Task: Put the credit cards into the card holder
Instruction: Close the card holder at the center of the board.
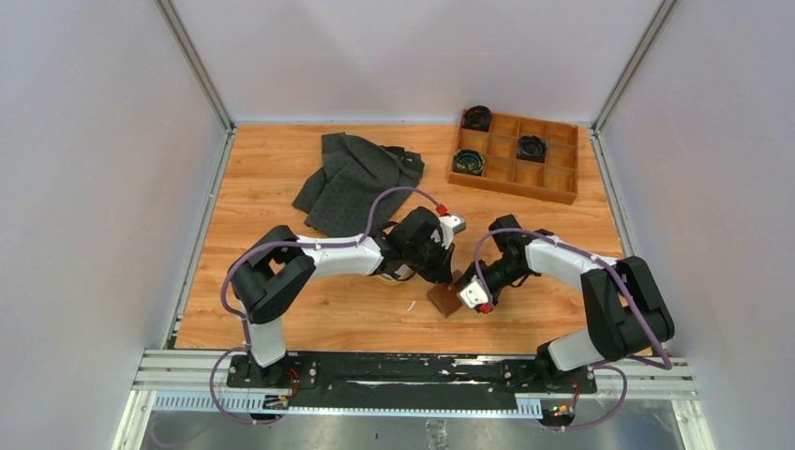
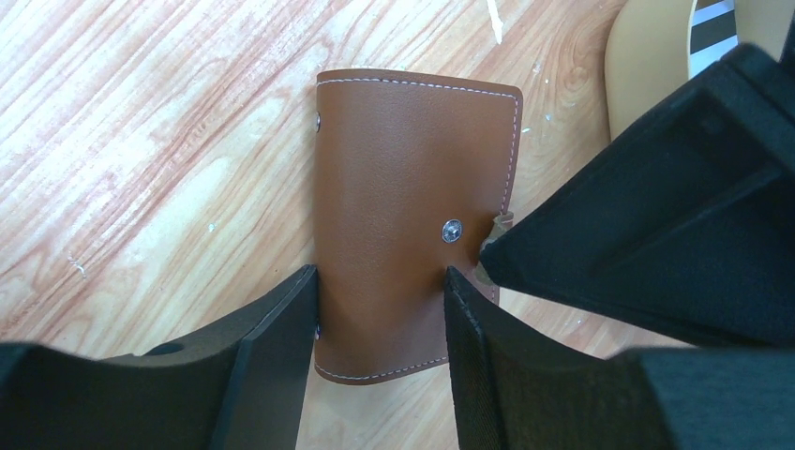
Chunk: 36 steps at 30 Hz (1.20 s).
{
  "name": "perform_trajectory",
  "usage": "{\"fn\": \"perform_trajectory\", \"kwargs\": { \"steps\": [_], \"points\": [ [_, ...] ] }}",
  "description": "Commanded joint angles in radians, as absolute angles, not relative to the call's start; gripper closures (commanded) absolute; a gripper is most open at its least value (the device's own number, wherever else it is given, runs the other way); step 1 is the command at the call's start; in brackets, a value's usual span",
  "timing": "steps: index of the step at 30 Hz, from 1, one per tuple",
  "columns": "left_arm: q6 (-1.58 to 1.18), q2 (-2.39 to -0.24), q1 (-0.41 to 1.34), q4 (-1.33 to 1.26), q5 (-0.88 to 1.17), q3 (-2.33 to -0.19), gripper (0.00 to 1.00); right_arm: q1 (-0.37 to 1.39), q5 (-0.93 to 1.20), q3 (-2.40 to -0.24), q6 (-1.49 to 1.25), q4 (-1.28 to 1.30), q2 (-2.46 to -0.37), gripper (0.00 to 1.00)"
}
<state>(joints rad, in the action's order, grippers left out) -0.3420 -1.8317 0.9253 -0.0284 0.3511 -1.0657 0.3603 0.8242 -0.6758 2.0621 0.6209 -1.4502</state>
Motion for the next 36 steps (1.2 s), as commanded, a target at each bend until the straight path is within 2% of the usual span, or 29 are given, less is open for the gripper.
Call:
{"fn": "perform_trajectory", "kwargs": {
  "steps": [1,36],
  "points": [
    [-0.359,-1.791,0.945,0.017,0.397,-1.033,1.0,0.382,0.641,-0.639,2.09,0.591,-1.51,0.49],
    [-0.385,-1.87,0.999,0.019,0.396,-1.045,1.0,0.406,0.609,-0.655,2.039,0.589,-1.54,0.51]
  ]
}}
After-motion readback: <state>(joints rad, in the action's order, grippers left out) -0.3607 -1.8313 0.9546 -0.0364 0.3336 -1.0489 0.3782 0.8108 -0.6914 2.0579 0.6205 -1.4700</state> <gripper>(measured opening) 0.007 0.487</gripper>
